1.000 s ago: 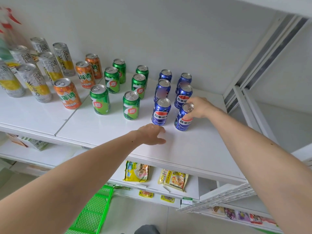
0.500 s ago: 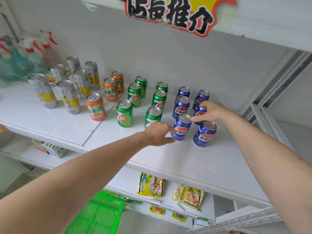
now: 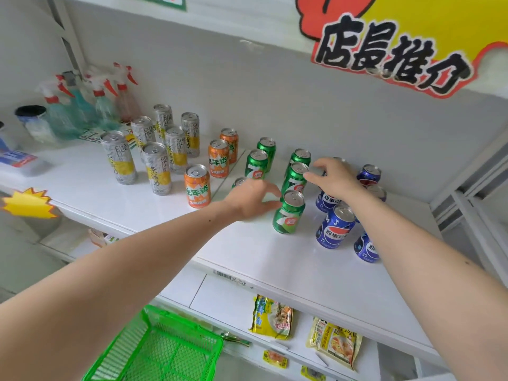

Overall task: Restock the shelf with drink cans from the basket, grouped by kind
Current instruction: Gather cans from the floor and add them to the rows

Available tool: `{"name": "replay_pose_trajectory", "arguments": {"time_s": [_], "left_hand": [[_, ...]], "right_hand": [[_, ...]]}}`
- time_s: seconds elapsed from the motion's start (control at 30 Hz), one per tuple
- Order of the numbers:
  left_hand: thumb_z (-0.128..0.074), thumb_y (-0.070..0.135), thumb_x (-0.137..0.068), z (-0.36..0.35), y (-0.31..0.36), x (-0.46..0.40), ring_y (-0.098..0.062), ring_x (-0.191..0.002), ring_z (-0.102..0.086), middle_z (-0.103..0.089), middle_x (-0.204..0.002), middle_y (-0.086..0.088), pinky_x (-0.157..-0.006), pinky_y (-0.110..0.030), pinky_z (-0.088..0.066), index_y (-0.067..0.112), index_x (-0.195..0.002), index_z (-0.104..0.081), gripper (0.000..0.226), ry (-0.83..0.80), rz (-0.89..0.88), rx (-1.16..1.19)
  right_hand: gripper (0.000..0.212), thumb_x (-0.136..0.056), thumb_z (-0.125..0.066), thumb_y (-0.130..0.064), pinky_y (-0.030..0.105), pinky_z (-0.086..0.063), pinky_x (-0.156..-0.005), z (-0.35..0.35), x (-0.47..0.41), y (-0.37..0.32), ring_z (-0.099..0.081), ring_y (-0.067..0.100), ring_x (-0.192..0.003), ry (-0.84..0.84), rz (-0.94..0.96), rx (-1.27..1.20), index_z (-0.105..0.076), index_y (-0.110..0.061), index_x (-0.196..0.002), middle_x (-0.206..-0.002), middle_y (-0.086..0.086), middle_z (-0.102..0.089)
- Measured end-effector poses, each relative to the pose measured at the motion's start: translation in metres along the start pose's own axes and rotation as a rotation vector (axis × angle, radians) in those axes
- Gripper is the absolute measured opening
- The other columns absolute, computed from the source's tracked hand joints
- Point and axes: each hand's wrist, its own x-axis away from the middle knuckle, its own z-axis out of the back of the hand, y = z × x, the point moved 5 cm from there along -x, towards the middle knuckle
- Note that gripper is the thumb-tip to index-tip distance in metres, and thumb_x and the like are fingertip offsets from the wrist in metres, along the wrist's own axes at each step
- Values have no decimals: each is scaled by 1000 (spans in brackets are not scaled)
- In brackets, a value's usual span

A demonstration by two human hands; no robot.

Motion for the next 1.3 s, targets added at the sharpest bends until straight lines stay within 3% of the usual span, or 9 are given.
{"name": "replay_pose_trajectory", "arguments": {"time_s": [0.2, 0.4, 0.53, 0.63, 0.7, 0.87, 1.03, 1.2, 1.3], "left_hand": [[-62, 38, -88, 29, -52, -13, -20, -106, -63, -66, -122, 1, -90, -36, -50, 20, -119, -66, 36, 96, 81, -4], [-57, 42, -91, 30, -85, -57, -27, -114, -59, -60, -131, -6, -95, -41, -48, 20, -138, -48, 52, 25, 230, -69], [-49, 40, -97, 18, -90, -87, -25, -140, -34, -29, -156, -3, -114, -43, -30, 17, -150, -30, 61, -87, 236, -104], [-45, 40, -98, 7, -86, -102, -23, -148, -14, -14, -160, -4, -119, -42, -17, 12, -152, -22, 65, -165, 204, -150], [-44, 42, -98, -1, -88, -110, -24, -148, -11, -11, -161, -6, -119, -44, -16, 11, -152, -19, 67, -195, 198, -154], [-43, 44, -97, -13, -94, -117, -23, -146, -18, -16, -160, -6, -118, -43, -21, 13, -153, -18, 68, -214, 193, -150], [-44, 46, -97, -14, -95, -117, -25, -143, -28, -24, -157, -7, -116, -42, -27, 12, -151, -24, 67, -201, 194, -153], [-52, 43, -93, -9, -104, -120, -27, -124, -51, -51, -139, -8, -100, -44, -46, 20, -144, -37, 58, -165, 239, -177], [-58, 41, -91, -6, -104, -125, -29, -127, -48, -49, -140, -7, -104, -44, -43, 22, -143, -39, 58, -139, 220, -218]], "right_hand": [[51, -86, -69, -38, 36, -45, -99, -19, -47, -16, -56, 29, -121, -13, -11, 24, -60, -16, -131, -134, 7, -60], [66, -80, -78, -29, 32, -42, -100, -25, -84, 10, -54, 28, -124, -100, -62, 119, -52, -21, -140, -139, 7, -57], [74, -74, -84, -28, 35, -45, -98, -40, -98, 20, -55, 31, -121, -188, -67, 188, -50, -14, -139, -134, 12, -58], [70, -69, -87, -35, 35, -51, -91, -49, -105, 26, -60, 30, -109, -202, -81, 202, -57, -14, -129, -124, 12, -64], [68, -67, -88, -35, 37, -52, -90, -54, -108, 28, -61, 29, -105, -189, -85, 175, -58, -14, -125, -120, 10, -64], [56, -69, -87, -30, 40, -54, -89, -60, -112, 32, -63, 28, -99, -131, -88, 136, -64, -14, -116, -114, 10, -67], [55, -73, -85, -31, 35, -53, -86, -62, -118, 32, -62, 29, -103, -104, -90, 127, -64, -11, -120, -117, 12, -66], [52, -76, -82, -29, 31, -48, -79, -66, -118, 33, -60, 30, -102, -80, -96, 119, -61, -9, -119, -116, 14, -65], [53, -78, -81, -29, 33, -50, -82, -67, -117, 33, -60, 31, -103, -80, -98, 123, -59, -7, -120, -117, 15, -64]]}}
